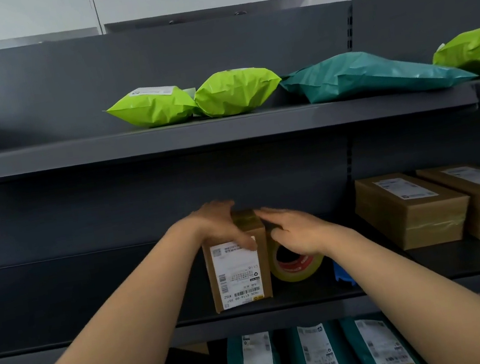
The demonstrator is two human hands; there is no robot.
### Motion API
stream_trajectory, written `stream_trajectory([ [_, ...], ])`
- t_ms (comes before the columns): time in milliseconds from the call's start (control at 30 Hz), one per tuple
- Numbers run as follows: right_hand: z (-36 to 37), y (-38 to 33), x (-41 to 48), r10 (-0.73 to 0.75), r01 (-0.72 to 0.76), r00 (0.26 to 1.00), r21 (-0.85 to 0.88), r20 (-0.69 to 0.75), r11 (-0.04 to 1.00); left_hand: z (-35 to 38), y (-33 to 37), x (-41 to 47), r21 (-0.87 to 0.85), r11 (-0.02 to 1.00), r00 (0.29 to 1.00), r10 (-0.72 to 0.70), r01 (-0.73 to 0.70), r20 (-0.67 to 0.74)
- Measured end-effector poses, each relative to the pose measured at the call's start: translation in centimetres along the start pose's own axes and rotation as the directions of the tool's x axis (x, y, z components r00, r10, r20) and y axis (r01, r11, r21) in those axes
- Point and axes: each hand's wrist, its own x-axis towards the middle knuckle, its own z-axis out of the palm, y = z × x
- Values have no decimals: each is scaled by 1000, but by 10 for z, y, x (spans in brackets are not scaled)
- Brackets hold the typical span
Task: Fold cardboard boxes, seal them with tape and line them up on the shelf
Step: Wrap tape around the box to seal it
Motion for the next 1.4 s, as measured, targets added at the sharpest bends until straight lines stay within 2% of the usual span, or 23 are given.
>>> stream_trajectory([
  [33, 1, 3, 1, 14, -14, 1000, -12, 16, 1000, -1, 9, 3, 47, 999, 997, -4, 1, 76],
  [100, 2, 15, -1, 81, -81, 996, -10, 35, 997, 1, 18, 6, 71, 997, 992, -12, 4, 124],
  [200, 7, 37, -8, 183, -184, 983, 69, 17, 981, 3, 14, 4, 55, 998, 998, 7, -10, 64],
  [267, 13, 47, -10, 190, -182, 981, 132, -49, 974, 3, 9, 1, 29, 999, 999, 26, -27, 29],
  [333, 12, 51, -11, 172, -137, 970, 196, -174, 971, 1, 4, -4, -79, 996, 999, 47, -48, -14],
  [400, 1, 54, -8, 177, -83, 921, 269, -348, 960, -3, -3, -9, -243, 967, 994, 52, -74, -96],
  [433, -7, 54, -6, 186, -51, 888, 312, -419, 949, -2, -8, -11, -326, 940, 988, 53, -98, -145],
  [500, -21, 51, -4, 185, -7, 860, 351, -476, 936, 11, -19, -14, -489, 860, 974, 36, -145, -225],
  [633, -29, 51, -3, 103, -9, 886, 205, -452, 979, 46, -40, -20, -746, 637, 967, -7, -191, -254],
  [700, -31, 51, -1, 62, 4, 888, 143, -455, 990, 49, -50, -21, -783, 590, 970, 4, -199, -244],
  [900, -26, 64, -2, 26, -24, 925, 10, -380, 1000, 61, -86, -26, -822, 532, 970, -6, -201, -241],
  [1400, 11, 71, 10, 51, -54, 948, -2, -314, 999, 80, -111, -22, -861, 457, 970, 17, -225, -244],
])
